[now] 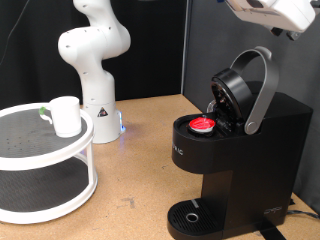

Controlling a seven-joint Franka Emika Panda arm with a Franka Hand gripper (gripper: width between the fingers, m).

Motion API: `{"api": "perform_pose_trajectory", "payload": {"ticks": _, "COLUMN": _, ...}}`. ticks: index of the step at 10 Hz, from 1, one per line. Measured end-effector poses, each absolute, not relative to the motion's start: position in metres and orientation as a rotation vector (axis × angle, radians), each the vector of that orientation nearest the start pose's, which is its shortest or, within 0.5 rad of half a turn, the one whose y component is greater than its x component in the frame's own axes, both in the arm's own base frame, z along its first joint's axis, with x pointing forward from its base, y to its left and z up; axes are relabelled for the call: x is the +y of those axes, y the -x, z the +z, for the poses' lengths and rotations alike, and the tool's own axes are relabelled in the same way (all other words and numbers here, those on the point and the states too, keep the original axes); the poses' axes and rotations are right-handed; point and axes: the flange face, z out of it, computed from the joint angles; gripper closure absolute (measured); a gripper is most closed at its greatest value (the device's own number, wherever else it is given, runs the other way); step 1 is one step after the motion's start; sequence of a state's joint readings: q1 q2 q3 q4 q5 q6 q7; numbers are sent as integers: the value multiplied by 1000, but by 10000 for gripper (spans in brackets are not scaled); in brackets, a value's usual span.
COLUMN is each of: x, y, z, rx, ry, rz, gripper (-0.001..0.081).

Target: Make a cup of coffee with the keurig machine

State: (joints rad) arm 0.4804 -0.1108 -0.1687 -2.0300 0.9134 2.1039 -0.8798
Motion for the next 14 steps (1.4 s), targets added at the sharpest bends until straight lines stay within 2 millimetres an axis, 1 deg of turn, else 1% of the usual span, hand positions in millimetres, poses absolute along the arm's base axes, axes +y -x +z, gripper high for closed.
{"api": "perform_pose_trajectory", "payload": {"ticks": 1, "x": 201, "y": -513, "z": 528, "rx": -882, "ry": 2168, "rz": -484, "gripper": 487}}
{"api": "perform_pose_trajectory", "payload": {"ticks": 2, "x": 201, "y": -513, "z": 525, "rx": -887, "ry": 2178, "rz": -476, "gripper": 487}}
{"api": "perform_pose_trajectory", "payload": {"ticks": 3, "x": 199, "y": -514, "z": 521, "rx": -894, "ry": 2191, "rz": -467, "gripper": 661}}
{"api": "perform_pose_trajectory", "payload": {"ticks": 4, "x": 197, "y": -514, "z": 519, "rx": -897, "ry": 2203, "rz": -466, "gripper": 775}}
{"api": "perform_pose_trajectory", "payload": {"ticks": 8, "x": 184, "y": -518, "z": 517, "rx": -908, "ry": 2207, "rz": -487, "gripper": 804}}
{"api": "perform_pose_trajectory", "payload": {"ticks": 14, "x": 164, "y": -517, "z": 515, "rx": -907, "ry": 2206, "rz": -454, "gripper": 805}}
